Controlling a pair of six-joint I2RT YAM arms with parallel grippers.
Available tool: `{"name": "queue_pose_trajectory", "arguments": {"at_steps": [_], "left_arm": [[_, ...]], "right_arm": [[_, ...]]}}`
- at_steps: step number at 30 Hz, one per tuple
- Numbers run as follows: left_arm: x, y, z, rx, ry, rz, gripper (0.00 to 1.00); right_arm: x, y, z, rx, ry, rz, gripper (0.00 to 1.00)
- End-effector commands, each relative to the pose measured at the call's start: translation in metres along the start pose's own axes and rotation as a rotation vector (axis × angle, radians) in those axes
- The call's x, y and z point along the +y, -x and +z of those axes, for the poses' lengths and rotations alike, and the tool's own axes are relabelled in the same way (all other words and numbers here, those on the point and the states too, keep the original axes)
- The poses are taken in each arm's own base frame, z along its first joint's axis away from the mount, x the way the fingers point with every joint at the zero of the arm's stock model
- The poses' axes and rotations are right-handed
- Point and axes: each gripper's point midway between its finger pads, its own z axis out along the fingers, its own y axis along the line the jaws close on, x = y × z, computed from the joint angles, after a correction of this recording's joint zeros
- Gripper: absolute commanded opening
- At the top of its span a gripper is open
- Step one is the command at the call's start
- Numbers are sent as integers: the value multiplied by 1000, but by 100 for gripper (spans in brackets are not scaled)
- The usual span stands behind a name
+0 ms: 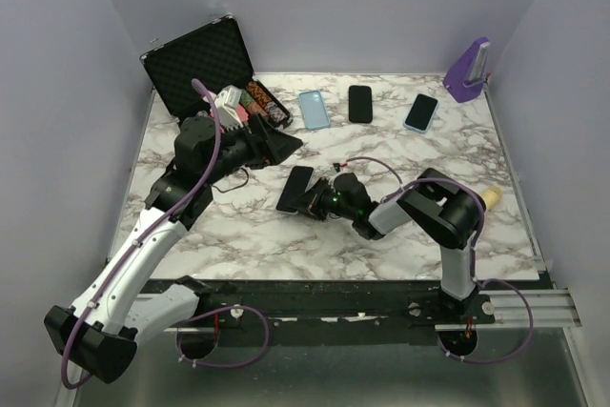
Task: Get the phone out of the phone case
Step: Place the phone at the center of the board.
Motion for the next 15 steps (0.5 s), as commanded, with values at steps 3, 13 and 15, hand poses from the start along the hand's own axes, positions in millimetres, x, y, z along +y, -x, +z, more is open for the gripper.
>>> {"name": "queue_pose_trajectory", "arguments": {"at_steps": [3,13,15], "left_arm": [[-1,9,-11,-54,27,39,84],[-2,14,-18,-84,33,69,84],[-1,13,-17,-86,32,82,84]], "right_arm": [[10,28,32,-119,72,80,27],[-18,7,16,6,-118,-53,79],[-32,-5,-2,54,-169,-83,80]]}}
